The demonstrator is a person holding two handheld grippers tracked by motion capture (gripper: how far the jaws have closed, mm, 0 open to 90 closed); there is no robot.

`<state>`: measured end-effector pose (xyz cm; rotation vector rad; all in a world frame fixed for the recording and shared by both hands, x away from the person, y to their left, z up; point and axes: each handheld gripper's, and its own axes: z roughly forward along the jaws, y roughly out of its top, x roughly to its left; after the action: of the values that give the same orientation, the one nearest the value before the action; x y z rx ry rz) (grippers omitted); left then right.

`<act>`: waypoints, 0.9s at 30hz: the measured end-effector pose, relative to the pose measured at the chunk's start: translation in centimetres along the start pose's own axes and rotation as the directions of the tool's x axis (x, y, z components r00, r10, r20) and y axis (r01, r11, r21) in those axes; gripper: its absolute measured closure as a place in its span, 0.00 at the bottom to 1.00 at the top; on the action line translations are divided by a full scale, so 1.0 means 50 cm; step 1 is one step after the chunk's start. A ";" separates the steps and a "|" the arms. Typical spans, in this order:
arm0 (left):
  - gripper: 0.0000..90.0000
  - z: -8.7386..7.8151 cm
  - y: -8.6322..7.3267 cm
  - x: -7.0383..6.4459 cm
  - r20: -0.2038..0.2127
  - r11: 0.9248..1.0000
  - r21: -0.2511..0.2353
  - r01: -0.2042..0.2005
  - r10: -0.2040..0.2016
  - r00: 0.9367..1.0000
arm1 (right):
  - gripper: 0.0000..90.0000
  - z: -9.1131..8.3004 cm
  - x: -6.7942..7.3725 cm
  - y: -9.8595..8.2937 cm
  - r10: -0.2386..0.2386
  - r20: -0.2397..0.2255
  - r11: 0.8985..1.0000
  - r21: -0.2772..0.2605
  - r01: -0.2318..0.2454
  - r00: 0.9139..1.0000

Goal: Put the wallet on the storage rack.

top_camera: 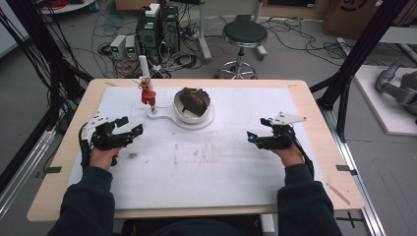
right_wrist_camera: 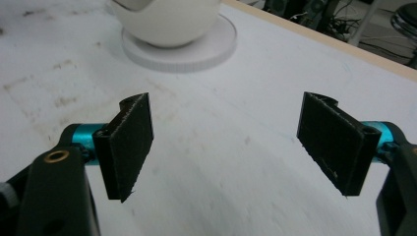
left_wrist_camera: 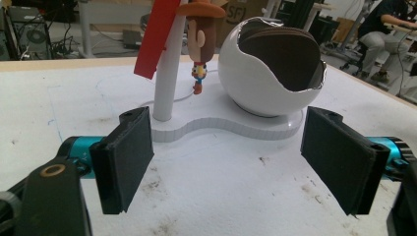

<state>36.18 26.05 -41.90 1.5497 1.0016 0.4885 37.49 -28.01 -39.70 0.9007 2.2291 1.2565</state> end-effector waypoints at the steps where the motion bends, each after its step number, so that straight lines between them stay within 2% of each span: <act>1: 0.22 0.001 0.000 -0.001 0.000 1.000 0.005 -0.003 0.003 1.000 | 0.24 -0.021 -0.010 -0.022 0.014 0.018 1.000 -0.012 -0.013 1.000; 4: 0.22 0.002 0.000 -0.004 -0.002 1.000 0.013 -0.008 0.008 1.000 | 0.24 -0.036 -0.018 -0.033 0.031 0.029 0.999 -0.020 -0.030 0.999; 7: 0.22 0.002 0.001 -0.008 -0.001 1.000 0.011 -0.014 0.014 1.000 | 0.24 -0.055 -0.028 -0.043 0.048 0.059 0.998 -0.042 -0.046 0.997; 11: 0.22 0.002 0.002 -0.013 0.002 1.000 0.009 -0.028 0.028 1.000 | 0.24 -0.068 -0.032 -0.048 0.066 0.066 0.997 -0.054 -0.063 0.996; 22: 0.23 -0.010 0.005 -0.015 -0.009 0.999 -0.022 -0.024 0.024 1.000 | 0.24 -0.080 -0.036 -0.055 0.097 0.090 0.993 -0.070 -0.091 0.991; 27: 0.23 -0.010 0.003 -0.017 -0.007 1.000 -0.019 -0.024 0.024 1.000 | 0.24 -0.085 -0.037 -0.055 0.106 0.104 0.992 -0.081 -0.098 0.989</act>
<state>35.40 25.65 -41.43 1.5456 0.9813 0.5190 35.20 -32.89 -39.86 1.0399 2.0608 1.2967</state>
